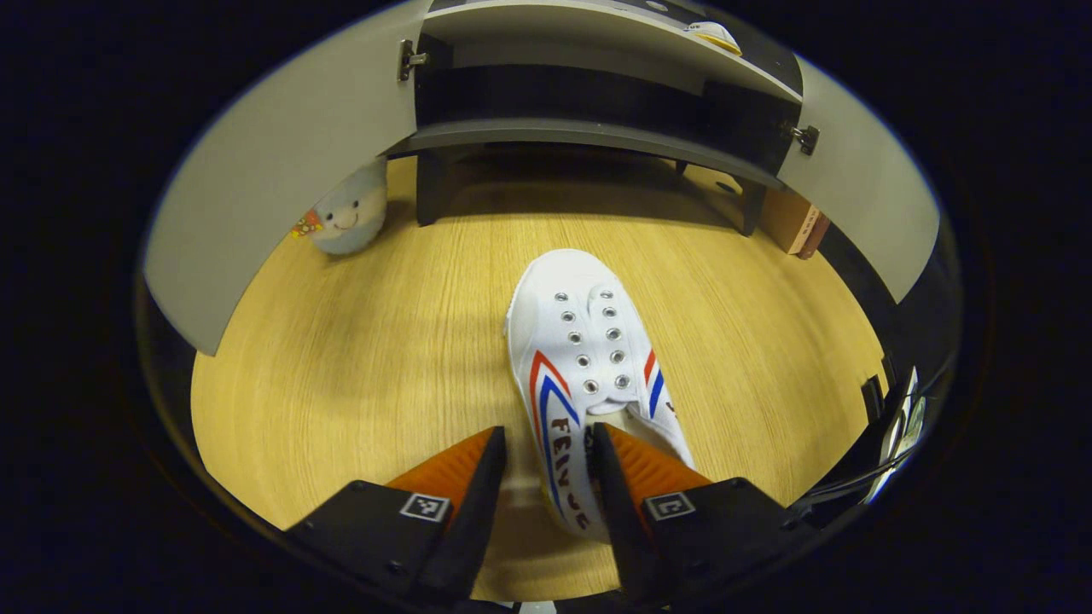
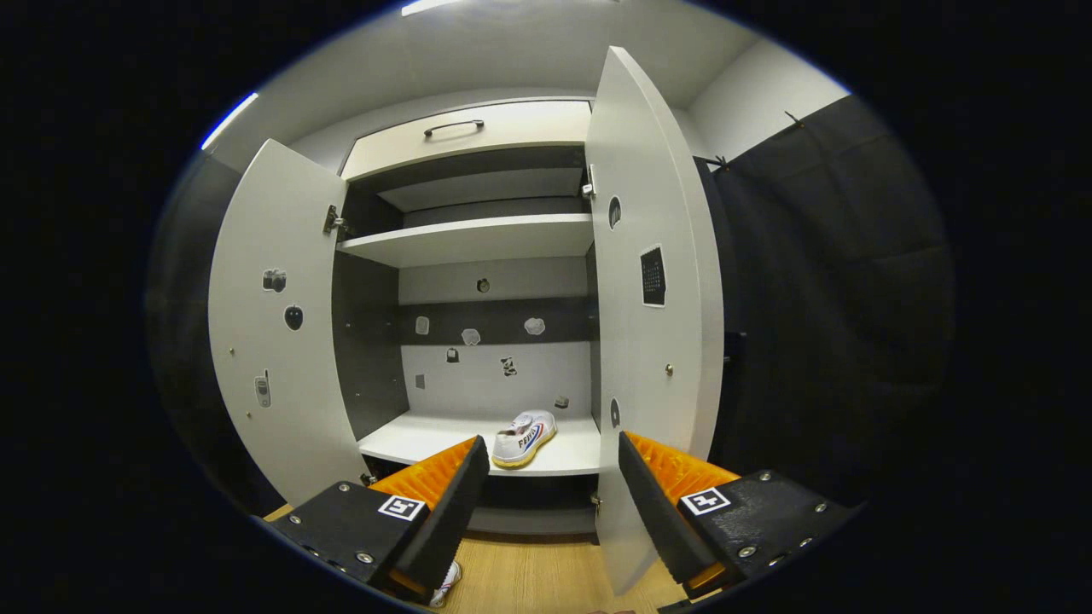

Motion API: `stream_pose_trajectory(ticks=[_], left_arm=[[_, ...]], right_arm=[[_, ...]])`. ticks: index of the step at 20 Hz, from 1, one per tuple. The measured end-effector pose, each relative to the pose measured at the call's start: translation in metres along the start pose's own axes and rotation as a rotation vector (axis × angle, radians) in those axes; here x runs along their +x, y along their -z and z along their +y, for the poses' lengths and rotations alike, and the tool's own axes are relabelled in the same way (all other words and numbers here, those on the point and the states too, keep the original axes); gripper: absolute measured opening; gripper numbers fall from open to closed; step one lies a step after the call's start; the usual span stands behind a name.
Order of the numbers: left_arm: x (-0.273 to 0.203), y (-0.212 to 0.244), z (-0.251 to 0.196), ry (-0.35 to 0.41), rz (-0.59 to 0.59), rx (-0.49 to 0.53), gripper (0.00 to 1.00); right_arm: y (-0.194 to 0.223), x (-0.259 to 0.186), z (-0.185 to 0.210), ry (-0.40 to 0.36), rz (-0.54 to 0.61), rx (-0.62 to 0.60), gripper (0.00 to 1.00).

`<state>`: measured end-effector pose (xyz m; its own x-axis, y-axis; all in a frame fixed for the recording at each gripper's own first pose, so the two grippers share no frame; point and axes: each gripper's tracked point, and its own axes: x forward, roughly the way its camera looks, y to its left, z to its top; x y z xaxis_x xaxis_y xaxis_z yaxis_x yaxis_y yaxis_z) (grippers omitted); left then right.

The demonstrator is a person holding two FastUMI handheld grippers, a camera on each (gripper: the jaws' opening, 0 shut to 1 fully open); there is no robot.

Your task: Grab one shoe with the right hand and put it into the shoe cabinet, grab the other shoe with the left hand and put it into the shoe cabinet; then close the right door with the right hand and the left door with the left hand.

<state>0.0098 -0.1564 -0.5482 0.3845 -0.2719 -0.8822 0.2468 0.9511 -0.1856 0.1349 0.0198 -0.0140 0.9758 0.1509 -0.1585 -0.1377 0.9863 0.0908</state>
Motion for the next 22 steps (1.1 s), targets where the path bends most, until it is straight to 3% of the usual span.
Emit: stream_pose_trajectory(ticks=[1,2,3,5,13,18,22], left_arm=[[0.002,0.000,0.002,-0.023,0.022,0.011,0.39],[0.000,0.001,0.010,-0.052,0.035,0.001,0.37],[0.001,0.003,0.015,-0.072,0.063,-0.035,0.18],[-0.009,-0.007,0.013,-0.069,0.050,-0.050,0.07],[-0.044,-0.049,0.027,0.040,-0.053,-0.109,0.07],[-0.038,-0.043,0.025,0.099,-0.150,-0.106,0.06],[-0.046,-0.055,0.031,0.067,-0.261,-0.066,0.06]], right_arm=[[0.001,0.000,-0.001,0.002,0.001,-0.001,0.93],[0.002,0.000,-0.001,0.004,0.001,-0.002,0.93],[0.002,-0.001,-0.001,0.004,0.001,-0.001,0.93],[0.002,-0.001,0.000,0.004,-0.004,0.002,0.93],[-0.013,-0.011,0.003,-0.003,-0.046,0.017,0.93],[-0.028,-0.021,0.008,-0.020,-0.093,0.006,0.93],[-0.031,-0.037,0.012,-0.026,-0.118,0.004,0.93]])
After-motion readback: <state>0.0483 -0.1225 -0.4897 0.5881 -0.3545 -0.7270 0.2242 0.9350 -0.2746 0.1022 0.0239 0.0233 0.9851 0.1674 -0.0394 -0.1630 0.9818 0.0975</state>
